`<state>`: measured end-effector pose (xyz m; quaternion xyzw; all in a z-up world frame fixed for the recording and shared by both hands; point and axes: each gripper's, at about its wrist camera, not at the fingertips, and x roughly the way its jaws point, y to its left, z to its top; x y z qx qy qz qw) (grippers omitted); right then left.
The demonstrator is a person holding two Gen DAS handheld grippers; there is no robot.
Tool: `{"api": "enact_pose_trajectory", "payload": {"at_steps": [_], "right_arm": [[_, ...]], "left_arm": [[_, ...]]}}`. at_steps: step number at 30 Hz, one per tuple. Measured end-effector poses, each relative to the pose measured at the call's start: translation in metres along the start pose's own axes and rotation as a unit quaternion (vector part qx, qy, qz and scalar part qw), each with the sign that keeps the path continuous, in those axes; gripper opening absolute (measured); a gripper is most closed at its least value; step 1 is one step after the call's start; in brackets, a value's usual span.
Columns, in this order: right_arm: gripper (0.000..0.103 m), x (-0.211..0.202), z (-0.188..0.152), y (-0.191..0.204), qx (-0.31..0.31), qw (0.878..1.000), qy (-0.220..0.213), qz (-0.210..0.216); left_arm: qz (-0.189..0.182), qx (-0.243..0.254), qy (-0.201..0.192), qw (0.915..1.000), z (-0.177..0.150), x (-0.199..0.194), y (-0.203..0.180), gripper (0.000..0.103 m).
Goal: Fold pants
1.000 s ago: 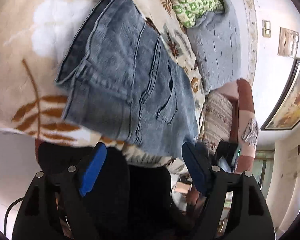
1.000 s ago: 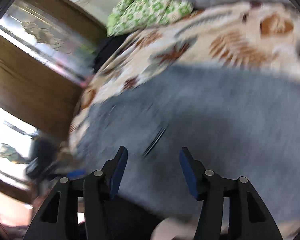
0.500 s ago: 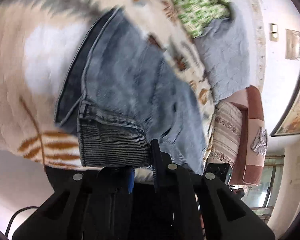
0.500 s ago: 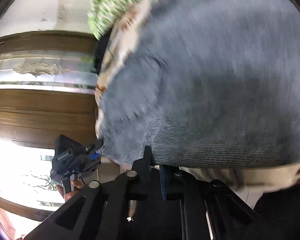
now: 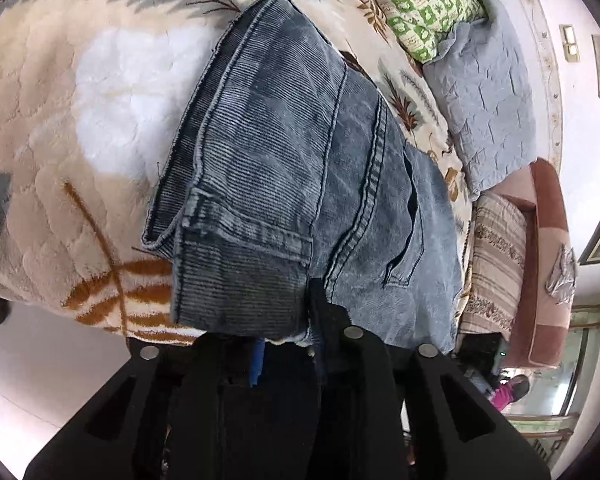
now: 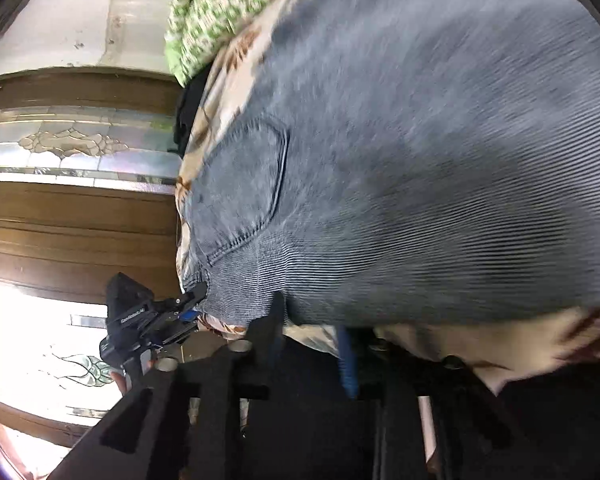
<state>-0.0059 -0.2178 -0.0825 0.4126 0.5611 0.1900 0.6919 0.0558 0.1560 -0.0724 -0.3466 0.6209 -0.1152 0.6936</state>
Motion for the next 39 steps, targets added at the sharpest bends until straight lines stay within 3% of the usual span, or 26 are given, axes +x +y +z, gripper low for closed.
{"api": "enact_pose_trajectory", "payload": {"at_steps": [1,3,6,10,11,13,18,20,22,23,24,28,30,32,35,39], "right_arm": [[0.040,-0.016,0.001,-0.004,0.000,1.000,-0.015,-0.002],[0.043,-0.048,0.005,-0.018,0.008,0.999,-0.047,-0.008],[0.046,-0.115,0.008,-0.050,0.033,0.990,-0.133,-0.040],[0.049,-0.214,0.026,-0.101,0.078,0.956,-0.257,-0.122],[0.053,-0.235,0.035,-0.112,0.087,0.945,-0.284,-0.139],[0.059,-0.252,0.056,-0.123,0.088,0.936,-0.304,-0.156],[0.064,-0.235,0.119,-0.130,0.058,0.937,-0.277,-0.206],[0.064,-0.225,0.136,-0.131,0.037,0.925,-0.280,-0.252],[0.063,-0.218,0.148,-0.142,0.027,0.925,-0.257,-0.280],[0.038,-0.209,0.155,-0.147,0.029,0.931,-0.231,-0.280],[0.021,-0.206,0.157,-0.144,0.015,0.935,-0.222,-0.275],[0.014,-0.215,0.161,-0.133,-0.017,0.924,-0.242,-0.295],[0.016,-0.207,0.165,-0.152,0.009,0.929,-0.219,-0.299],[0.021,-0.215,0.161,-0.151,0.015,0.931,-0.237,-0.277],[0.025,-0.239,0.137,-0.148,0.032,0.937,-0.273,-0.217],[0.048,-0.262,0.085,-0.147,0.040,0.934,-0.293,-0.201]], "left_arm": [[0.001,0.003,0.002,1.0000,-0.001,-0.001,-0.001,0.025],[0.010,0.009,0.003,0.9999,-0.005,-0.004,-0.004,0.042],[0.017,0.016,-0.013,0.9996,-0.014,-0.020,0.000,0.045],[-0.015,0.003,-0.043,0.9990,-0.015,-0.052,0.012,0.046],[-0.020,0.001,-0.053,0.9984,-0.012,-0.059,0.011,0.052],[-0.003,0.001,-0.071,0.9975,-0.002,-0.065,0.003,0.058],[0.049,0.025,-0.065,0.9964,0.021,-0.035,-0.029,0.063],[0.074,0.028,-0.056,0.9953,0.029,-0.020,-0.032,0.063],[0.086,0.019,-0.041,0.9952,0.038,-0.007,-0.034,0.063],[0.094,0.024,-0.042,0.9944,0.040,-0.005,-0.037,0.063],[0.103,0.031,-0.045,0.9932,0.041,-0.004,-0.040,0.063],[0.130,0.036,-0.038,0.9901,0.049,0.013,-0.038,0.067],[0.139,0.041,-0.045,0.9883,0.049,0.014,-0.041,0.074],[0.150,0.054,-0.044,0.9863,0.047,0.013,-0.044,0.074],[0.132,0.052,-0.042,0.9890,0.043,0.006,-0.044,0.074],[0.107,0.063,-0.048,0.9911,0.029,-0.007,-0.050,0.074]]}}
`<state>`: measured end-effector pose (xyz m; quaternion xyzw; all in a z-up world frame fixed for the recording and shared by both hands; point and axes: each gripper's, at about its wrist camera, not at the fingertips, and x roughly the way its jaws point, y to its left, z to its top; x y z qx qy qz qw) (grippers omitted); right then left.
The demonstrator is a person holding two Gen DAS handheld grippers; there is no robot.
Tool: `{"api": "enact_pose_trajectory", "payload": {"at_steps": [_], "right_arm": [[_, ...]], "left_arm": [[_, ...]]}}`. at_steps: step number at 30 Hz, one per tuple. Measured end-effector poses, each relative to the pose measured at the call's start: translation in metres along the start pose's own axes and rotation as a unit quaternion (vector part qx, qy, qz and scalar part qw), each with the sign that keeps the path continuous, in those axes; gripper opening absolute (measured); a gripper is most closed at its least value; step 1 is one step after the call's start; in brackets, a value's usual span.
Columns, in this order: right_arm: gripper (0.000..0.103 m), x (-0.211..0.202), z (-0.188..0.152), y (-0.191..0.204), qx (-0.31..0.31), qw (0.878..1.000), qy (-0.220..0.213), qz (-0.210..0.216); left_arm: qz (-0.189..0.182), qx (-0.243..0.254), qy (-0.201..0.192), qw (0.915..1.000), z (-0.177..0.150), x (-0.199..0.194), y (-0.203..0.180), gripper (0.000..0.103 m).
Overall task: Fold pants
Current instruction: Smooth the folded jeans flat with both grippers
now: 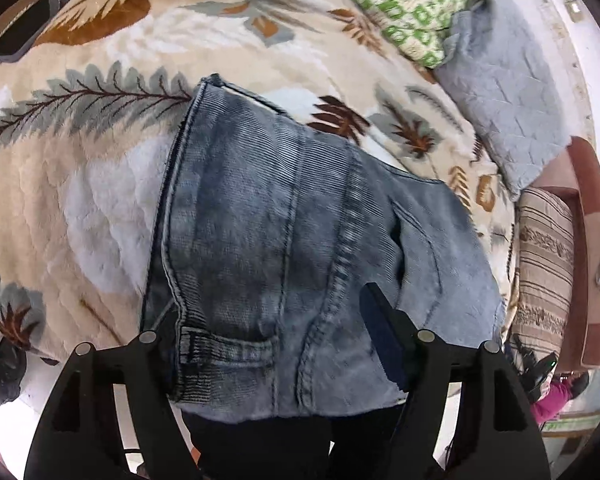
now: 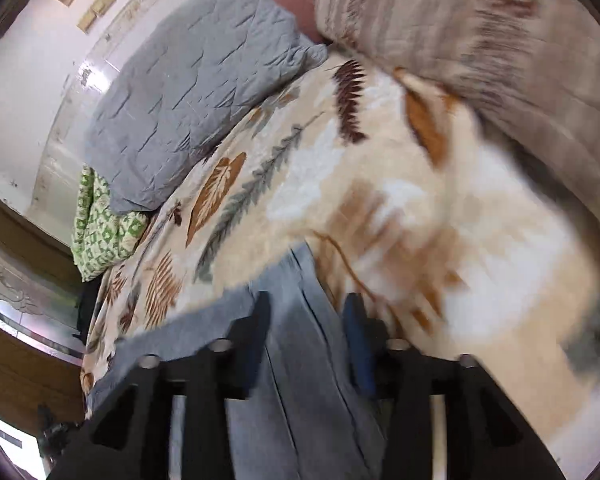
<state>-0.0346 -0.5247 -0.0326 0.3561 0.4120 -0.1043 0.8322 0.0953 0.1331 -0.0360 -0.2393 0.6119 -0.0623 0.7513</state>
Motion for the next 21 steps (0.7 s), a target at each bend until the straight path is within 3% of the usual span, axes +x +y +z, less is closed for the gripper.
{"api": "enact_pose_trajectory", "payload": {"at_steps": [2,7,8,10,11,15,18,20,21], "right_arm": [[0.048,-0.016,-0.023,-0.014,0.015,1.000,-0.003,-0.009],[0.048,-0.026,-0.059,-0.031,0.048,0.999,-0.012,0.023],[0.043,-0.022,-0.062,-0.029,0.046,0.999,-0.013,0.023],[0.021,-0.020,-0.064,-0.026,0.030,0.999,-0.019,0.005],[0.018,-0.022,-0.062,-0.025,0.024,0.999,-0.023,-0.003],[0.017,-0.053,-0.068,-0.021,0.023,0.998,-0.056,0.034],[0.023,-0.037,-0.077,-0.035,0.029,0.999,-0.014,-0.007],[0.026,-0.041,-0.087,-0.050,0.067,0.997,-0.023,0.022],[0.033,-0.047,-0.091,-0.056,0.085,0.995,-0.036,0.042]], "left_arm": [[0.003,0.008,-0.002,1.0000,-0.004,-0.001,-0.006,0.074],[0.022,0.007,0.008,0.9997,-0.009,0.009,-0.015,0.074],[0.025,0.005,0.011,0.9996,-0.011,0.011,-0.015,0.074],[0.025,0.001,0.016,0.9996,-0.014,0.007,-0.014,0.074],[0.020,-0.002,0.015,0.9997,-0.016,0.003,-0.012,0.074],[0.011,0.013,-0.007,0.9998,-0.018,-0.021,-0.021,0.074],[0.013,0.041,-0.003,0.9991,-0.014,-0.024,-0.046,0.074],[0.016,0.077,0.001,0.9969,-0.013,-0.023,-0.074,0.074],[0.021,0.098,0.002,0.9950,-0.014,-0.022,-0.089,0.074]]}}
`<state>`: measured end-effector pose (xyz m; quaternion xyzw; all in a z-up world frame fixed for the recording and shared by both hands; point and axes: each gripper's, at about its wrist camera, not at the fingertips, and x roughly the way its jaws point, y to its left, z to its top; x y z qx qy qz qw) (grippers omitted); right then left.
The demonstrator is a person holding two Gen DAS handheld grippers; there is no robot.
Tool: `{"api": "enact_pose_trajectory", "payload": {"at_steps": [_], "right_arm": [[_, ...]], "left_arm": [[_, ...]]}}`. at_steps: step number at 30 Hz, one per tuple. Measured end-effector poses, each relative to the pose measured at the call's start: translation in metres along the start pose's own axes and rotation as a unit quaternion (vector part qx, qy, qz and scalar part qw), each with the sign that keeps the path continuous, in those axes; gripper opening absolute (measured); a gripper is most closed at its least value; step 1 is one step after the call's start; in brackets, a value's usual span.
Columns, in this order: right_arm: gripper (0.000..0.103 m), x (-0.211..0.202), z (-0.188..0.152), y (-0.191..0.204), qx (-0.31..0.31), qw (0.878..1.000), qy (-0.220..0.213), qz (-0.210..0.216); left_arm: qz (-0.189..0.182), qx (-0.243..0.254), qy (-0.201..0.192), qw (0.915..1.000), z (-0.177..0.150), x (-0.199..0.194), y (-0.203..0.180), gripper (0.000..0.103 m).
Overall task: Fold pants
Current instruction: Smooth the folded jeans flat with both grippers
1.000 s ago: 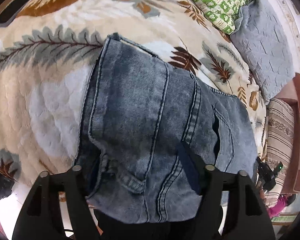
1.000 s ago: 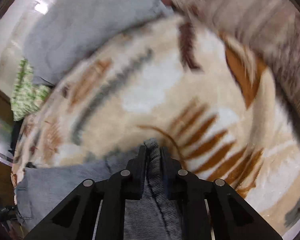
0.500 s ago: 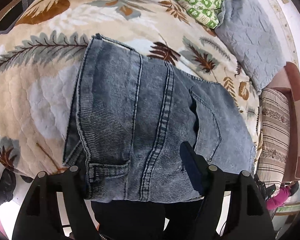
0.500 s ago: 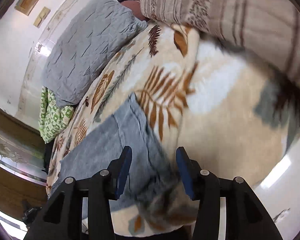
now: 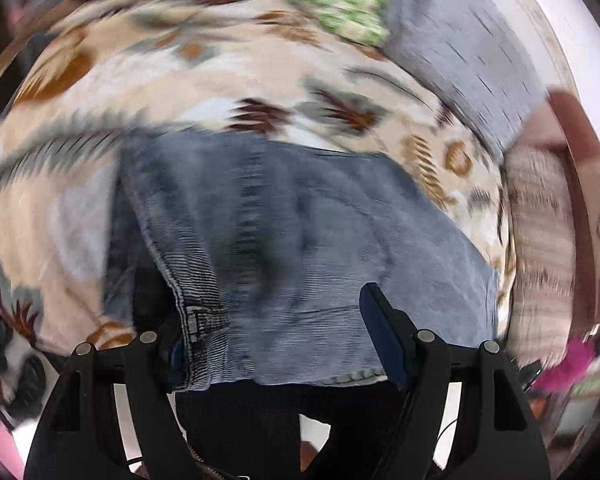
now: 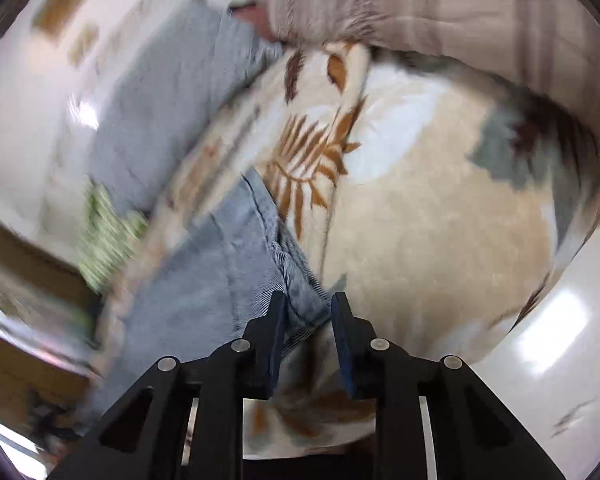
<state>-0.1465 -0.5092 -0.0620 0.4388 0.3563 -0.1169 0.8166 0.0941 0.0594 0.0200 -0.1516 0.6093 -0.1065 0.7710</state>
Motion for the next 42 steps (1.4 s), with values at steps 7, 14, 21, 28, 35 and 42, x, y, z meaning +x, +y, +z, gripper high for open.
{"api": "enact_pose_trajectory", "payload": {"at_steps": [7,14,21,28,35,42], "right_arm": [[0.048,-0.005,-0.030,-0.012,0.033,0.997,-0.004,0.076],[0.049,0.025,-0.026,-0.006,0.052,0.990,-0.014,0.130],[0.048,0.040,-0.018,-0.010,0.055,0.986,0.001,0.159],[0.049,0.021,-0.017,-0.005,0.046,0.992,-0.001,0.115],[0.069,0.010,-0.015,0.002,0.045,0.995,0.000,0.089],[0.069,0.022,-0.024,0.008,0.065,0.995,-0.002,0.079]], "left_arm": [[0.026,0.142,0.033,0.9890,0.021,0.030,-0.122,0.079],[0.127,0.223,-0.024,0.9662,0.030,0.032,-0.214,0.079],[0.247,0.078,-0.029,0.9655,0.048,0.006,-0.098,0.079],[0.286,-0.095,-0.018,0.9533,0.017,-0.033,0.067,0.076],[0.108,-0.110,-0.055,0.9865,0.015,-0.061,0.076,0.076],[0.027,0.114,0.013,0.9930,0.040,0.004,-0.085,0.076]]}}
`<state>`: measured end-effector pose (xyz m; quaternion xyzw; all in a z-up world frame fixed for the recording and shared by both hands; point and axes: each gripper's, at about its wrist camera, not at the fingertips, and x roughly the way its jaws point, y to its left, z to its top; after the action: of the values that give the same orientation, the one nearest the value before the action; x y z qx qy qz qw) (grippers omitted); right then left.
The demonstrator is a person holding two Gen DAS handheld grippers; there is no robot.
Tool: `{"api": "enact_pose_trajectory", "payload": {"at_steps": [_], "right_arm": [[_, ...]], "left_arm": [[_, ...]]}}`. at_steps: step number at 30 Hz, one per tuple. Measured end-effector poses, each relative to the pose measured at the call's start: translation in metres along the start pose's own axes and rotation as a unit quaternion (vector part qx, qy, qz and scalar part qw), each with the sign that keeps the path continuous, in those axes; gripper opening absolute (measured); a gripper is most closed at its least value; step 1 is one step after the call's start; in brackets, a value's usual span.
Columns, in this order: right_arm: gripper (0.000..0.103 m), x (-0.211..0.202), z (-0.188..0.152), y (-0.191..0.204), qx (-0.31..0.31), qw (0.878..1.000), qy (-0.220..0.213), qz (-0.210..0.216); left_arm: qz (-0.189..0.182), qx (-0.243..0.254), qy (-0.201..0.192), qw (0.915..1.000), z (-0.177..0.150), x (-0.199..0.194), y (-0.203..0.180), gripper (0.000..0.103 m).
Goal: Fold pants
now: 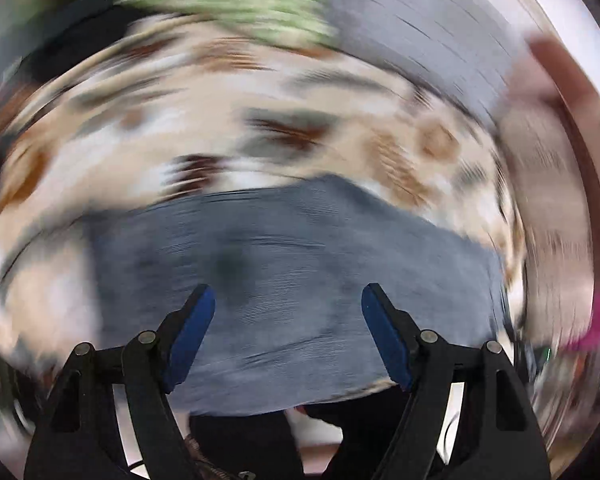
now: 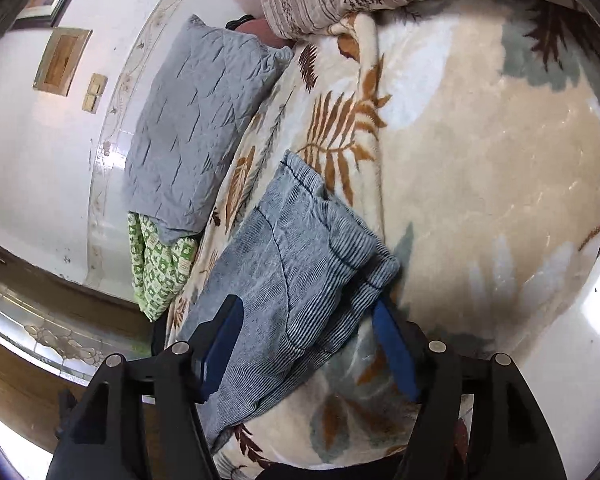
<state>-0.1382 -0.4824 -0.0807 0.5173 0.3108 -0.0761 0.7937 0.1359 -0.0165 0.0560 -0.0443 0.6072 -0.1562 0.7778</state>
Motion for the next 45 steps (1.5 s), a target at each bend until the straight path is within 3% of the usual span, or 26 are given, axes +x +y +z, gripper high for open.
{"api": "enact_pose_trajectory", "payload": {"at_steps": [4,7,9,14,17,24,29,34,37,39,42,43,45], "right_arm": [[0.069,0.001,0.002,-0.005,0.006,1.000,0.004,0.012],[0.069,0.000,0.003,-0.011,0.009,0.999,0.003,0.033],[0.069,-0.001,0.003,-0.014,0.011,0.999,-0.001,0.051],[0.069,-0.001,0.001,-0.023,0.015,0.996,-0.003,0.083],[0.067,-0.001,0.002,-0.031,0.020,0.994,0.000,0.106],[0.068,-0.001,0.002,-0.040,0.026,0.989,-0.005,0.147],[0.067,0.002,0.005,-0.041,0.031,0.986,-0.012,0.166],[0.067,0.001,0.006,-0.040,0.026,0.984,-0.009,0.179],[0.065,0.003,0.007,-0.037,0.016,0.985,-0.007,0.174],[0.056,0.004,0.007,-0.034,0.009,0.985,-0.008,0.171],[0.040,0.007,0.009,-0.033,0.008,0.987,-0.008,0.161],[0.038,0.007,0.009,-0.035,0.013,0.987,-0.010,0.159],[0.035,0.008,0.009,-0.038,0.018,0.988,-0.011,0.156]], "left_arm": [[-0.019,0.121,0.023,0.9922,0.021,0.029,-0.099,0.076],[-0.056,0.193,0.054,0.9782,0.030,0.057,-0.170,0.076],[-0.080,0.243,0.082,0.9632,0.035,0.079,-0.222,0.076],[-0.091,0.349,0.148,0.9210,0.033,0.143,-0.333,0.076],[-0.085,0.378,0.171,0.9058,0.035,0.178,-0.370,0.076],[-0.086,0.380,0.238,0.8896,0.043,0.236,-0.387,0.076],[-0.082,0.402,0.251,0.8765,0.041,0.255,-0.393,0.076],[-0.070,0.443,0.262,0.8545,0.026,0.273,-0.404,0.081],[-0.092,0.472,0.260,0.8375,0.010,0.271,-0.416,0.085],[-0.113,0.489,0.263,0.8238,-0.004,0.267,-0.422,0.085],[-0.118,0.516,0.252,0.8104,-0.020,0.262,-0.430,0.082],[-0.115,0.521,0.246,0.8094,-0.023,0.261,-0.431,0.082],[-0.118,0.513,0.238,0.8164,-0.021,0.261,-0.431,0.071]]}}
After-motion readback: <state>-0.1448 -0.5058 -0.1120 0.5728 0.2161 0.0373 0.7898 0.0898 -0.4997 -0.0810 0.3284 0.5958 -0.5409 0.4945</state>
